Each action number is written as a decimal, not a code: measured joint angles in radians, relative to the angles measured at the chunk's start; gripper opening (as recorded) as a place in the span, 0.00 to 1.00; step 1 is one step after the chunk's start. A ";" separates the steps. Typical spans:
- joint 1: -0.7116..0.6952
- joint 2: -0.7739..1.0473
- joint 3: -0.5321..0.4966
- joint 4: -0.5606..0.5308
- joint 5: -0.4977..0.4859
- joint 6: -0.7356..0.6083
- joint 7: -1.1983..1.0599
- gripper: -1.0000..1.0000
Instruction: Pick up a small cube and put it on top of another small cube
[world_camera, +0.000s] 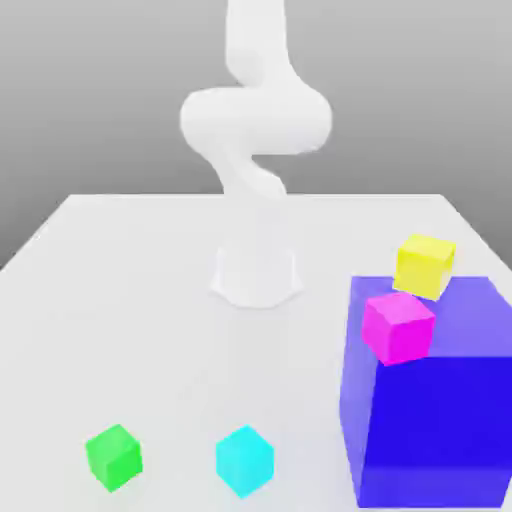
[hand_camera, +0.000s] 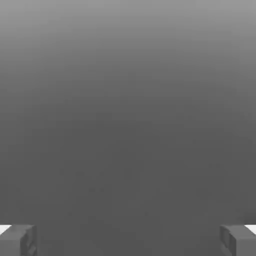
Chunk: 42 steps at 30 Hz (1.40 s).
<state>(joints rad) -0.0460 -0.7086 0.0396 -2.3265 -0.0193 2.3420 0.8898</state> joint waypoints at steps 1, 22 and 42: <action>-0.020 0.039 0.017 -0.011 -0.008 0.018 0.039 0.50; -0.208 0.798 0.158 -0.235 -0.127 0.373 0.759 0.50; -0.183 0.920 0.138 -0.258 -0.087 0.452 0.813 0.00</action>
<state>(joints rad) -0.2286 0.2113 0.1778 -2.5847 -0.1063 2.7938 1.7029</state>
